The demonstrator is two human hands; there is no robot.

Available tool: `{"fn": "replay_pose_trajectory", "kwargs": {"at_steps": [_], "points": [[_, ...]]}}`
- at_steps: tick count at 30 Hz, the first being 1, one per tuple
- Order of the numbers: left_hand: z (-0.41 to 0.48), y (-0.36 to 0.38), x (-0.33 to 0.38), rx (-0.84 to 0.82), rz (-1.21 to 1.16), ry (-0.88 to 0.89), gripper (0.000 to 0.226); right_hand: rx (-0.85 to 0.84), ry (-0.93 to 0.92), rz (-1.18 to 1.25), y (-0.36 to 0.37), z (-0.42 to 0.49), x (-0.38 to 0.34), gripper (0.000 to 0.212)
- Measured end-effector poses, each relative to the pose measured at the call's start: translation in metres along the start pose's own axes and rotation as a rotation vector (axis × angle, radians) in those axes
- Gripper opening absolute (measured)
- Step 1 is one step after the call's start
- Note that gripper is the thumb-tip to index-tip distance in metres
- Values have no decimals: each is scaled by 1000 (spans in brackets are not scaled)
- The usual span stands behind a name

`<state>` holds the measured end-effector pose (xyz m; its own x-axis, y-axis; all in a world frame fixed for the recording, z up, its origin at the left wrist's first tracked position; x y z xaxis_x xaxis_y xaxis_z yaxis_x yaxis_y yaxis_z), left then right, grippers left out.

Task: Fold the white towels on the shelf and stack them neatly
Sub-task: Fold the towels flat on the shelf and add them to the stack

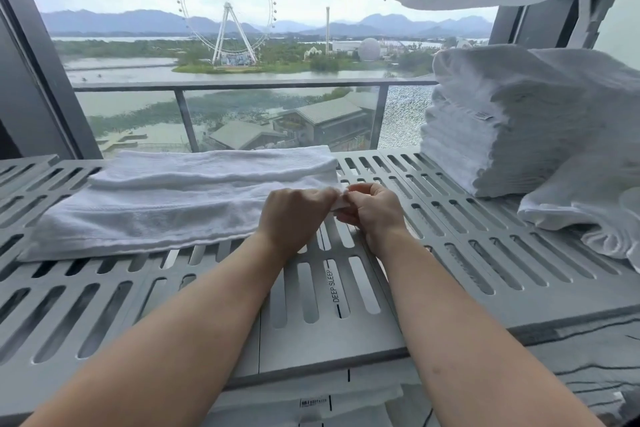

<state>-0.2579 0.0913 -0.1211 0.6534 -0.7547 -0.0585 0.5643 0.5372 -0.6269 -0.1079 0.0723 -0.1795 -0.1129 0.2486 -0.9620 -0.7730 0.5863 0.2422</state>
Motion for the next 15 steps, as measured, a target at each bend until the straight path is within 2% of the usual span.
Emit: {"fn": "replay_pose_trajectory", "kwargs": {"at_steps": [4, 8, 12, 15], "points": [[1, 2, 0, -4, 28, 28, 18, 27, 3, 30, -1, 4, 1, 12], [0, -3, 3, 77, 2, 52, 9, 35, 15, 31, -2, 4, 2, 13], [-6, -4, 3, 60, -96, 61, 25, 32, 18, 47, -1, 1, -1, 12], [-6, -6, 2, 90, -110, 47, 27, 36, 15, 65, -1, -1, -3, 10]]}}
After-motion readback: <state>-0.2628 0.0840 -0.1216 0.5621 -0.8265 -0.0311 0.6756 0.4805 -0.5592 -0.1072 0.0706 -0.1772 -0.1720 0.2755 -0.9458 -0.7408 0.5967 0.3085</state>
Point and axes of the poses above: each hand's wrist, its own z-axis towards the middle knuckle, its own y-axis out of the palm, x = y × z, the point moved 6 cm from there along z, towards the middle knuckle, and after that the axes turned 8 degrees about -y, right-handed, at the moved point
